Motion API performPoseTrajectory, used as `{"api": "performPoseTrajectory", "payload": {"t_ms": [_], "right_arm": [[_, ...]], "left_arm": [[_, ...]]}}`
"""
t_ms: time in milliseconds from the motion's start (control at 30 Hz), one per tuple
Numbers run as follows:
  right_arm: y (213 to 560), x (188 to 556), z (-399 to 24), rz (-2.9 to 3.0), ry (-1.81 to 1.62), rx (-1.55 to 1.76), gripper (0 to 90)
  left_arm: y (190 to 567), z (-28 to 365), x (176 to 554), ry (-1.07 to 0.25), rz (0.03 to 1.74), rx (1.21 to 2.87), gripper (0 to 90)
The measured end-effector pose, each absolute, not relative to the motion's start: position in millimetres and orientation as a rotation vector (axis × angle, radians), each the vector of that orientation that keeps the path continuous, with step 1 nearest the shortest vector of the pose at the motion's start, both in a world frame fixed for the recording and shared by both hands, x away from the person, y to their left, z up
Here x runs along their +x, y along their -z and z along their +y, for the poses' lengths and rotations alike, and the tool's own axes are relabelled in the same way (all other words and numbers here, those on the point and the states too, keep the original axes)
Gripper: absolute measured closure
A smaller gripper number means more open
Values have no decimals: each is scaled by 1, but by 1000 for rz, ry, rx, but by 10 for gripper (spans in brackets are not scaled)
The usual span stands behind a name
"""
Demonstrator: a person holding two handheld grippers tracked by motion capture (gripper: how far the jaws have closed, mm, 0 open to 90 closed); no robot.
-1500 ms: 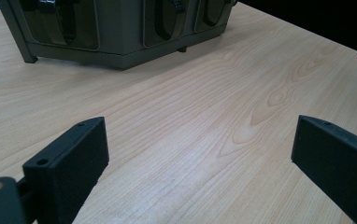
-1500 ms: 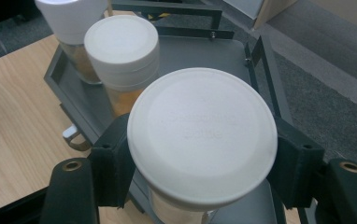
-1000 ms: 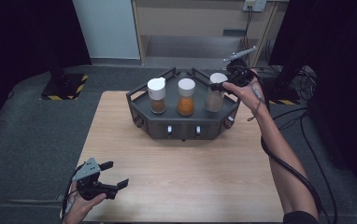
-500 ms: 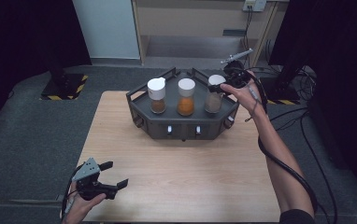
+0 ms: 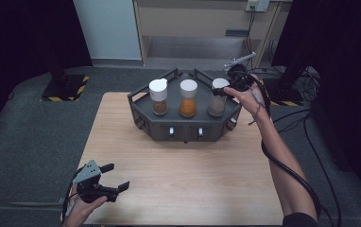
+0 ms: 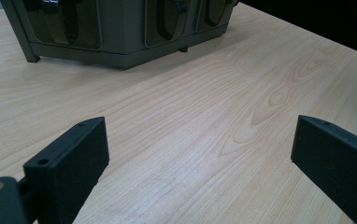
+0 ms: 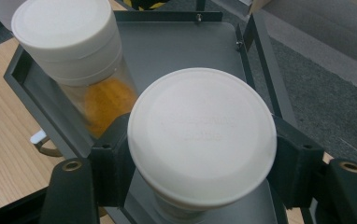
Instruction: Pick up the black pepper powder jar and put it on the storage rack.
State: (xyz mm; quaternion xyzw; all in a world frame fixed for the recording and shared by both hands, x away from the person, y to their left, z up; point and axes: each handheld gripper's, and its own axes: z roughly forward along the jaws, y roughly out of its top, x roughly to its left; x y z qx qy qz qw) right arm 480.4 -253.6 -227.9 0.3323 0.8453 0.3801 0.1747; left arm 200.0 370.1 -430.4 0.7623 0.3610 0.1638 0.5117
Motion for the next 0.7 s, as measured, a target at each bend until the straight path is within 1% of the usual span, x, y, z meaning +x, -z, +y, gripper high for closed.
{"api": "performPoseTrajectory", "payload": {"t_ms": [600,667,700], "right_arm": [[236,481,-259,2381,-1102,964,339],[237,482,-263,2384,-1135,978,309],[237,482,-264,2385,-1139,982,309]], "left_arm": [[430,370,198,-404,869,1831,36],[430,370,198,-404,869,1830,36],[430,370,198,-405,869,1831,36]]}}
